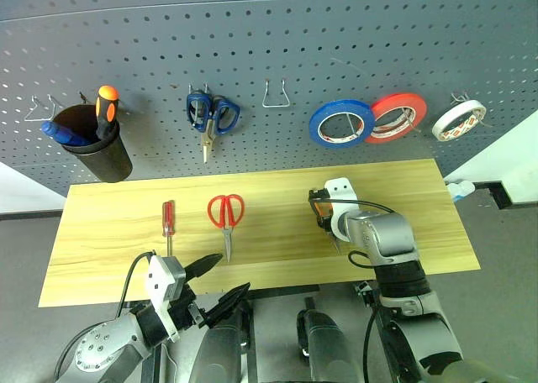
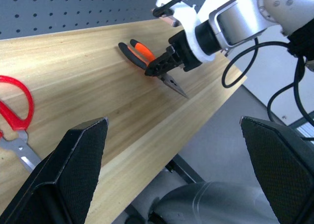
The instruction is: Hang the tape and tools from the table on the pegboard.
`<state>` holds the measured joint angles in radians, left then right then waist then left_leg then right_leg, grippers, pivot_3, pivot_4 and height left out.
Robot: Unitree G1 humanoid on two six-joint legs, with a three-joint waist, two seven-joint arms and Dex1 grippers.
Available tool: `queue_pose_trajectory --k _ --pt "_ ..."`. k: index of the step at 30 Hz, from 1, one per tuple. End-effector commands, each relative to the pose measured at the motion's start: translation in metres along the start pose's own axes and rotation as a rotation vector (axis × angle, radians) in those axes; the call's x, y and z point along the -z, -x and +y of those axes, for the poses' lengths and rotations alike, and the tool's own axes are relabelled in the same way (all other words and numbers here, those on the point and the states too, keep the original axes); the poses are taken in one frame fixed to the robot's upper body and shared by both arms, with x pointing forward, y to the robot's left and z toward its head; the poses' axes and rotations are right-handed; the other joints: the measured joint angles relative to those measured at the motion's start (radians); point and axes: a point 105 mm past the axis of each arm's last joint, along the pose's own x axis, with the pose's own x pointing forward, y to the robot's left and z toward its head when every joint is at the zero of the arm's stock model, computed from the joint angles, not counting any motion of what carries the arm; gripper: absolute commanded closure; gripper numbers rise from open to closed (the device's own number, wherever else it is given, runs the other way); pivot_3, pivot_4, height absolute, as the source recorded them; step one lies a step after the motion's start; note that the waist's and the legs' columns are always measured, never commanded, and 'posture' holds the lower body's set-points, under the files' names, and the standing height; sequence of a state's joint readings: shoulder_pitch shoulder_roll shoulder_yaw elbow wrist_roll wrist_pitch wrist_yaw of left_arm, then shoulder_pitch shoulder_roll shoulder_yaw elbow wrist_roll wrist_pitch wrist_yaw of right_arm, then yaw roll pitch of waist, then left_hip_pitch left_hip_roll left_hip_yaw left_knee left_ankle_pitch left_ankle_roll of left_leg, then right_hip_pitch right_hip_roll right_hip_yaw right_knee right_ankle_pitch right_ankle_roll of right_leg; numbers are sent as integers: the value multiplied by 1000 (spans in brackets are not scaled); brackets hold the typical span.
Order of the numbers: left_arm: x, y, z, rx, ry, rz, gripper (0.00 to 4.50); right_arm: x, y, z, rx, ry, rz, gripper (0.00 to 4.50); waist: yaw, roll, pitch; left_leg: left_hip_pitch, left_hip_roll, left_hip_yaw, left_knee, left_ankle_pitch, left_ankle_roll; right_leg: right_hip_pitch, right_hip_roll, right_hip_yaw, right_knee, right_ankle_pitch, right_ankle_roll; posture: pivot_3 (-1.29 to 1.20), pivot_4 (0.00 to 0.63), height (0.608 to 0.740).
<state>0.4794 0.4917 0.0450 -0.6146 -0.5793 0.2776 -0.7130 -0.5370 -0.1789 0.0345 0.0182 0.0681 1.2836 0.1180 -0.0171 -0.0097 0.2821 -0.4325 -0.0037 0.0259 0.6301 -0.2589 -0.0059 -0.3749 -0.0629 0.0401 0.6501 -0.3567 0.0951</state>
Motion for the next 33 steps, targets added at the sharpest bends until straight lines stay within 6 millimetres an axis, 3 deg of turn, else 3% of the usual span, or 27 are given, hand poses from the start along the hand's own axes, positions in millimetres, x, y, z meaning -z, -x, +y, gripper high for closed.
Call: queue_pose_trajectory --k 1,18,26,33 --pt "-3 -1 1 8 -17 -18 0 -5 15 -3 -12 20 -40 2415 2 0 -1 0 0 0 0 0 0 0 0 0 0 0 0 112 247 740" --pt "-10 -3 27 -5 -68 -68 0 23 71 -15 -115 113 -32 2416 2 -8 -39 0 0 0 5 5 -7 -1 2 -1 8 0 1 71 159 740" --pt "-22 -4 26 -2 -85 -137 0 17 83 -23 -199 152 -95 2416 6 -8 -76 0 0 -1 17 2 -3 1 2 -2 16 1 2 82 115 740" --pt "-34 -3 23 14 -140 -175 0 -2 101 -35 -258 212 -207 2416 10 -8 -111 7 0 -1 18 3 -1 9 3 -1 17 1 3 98 79 740"
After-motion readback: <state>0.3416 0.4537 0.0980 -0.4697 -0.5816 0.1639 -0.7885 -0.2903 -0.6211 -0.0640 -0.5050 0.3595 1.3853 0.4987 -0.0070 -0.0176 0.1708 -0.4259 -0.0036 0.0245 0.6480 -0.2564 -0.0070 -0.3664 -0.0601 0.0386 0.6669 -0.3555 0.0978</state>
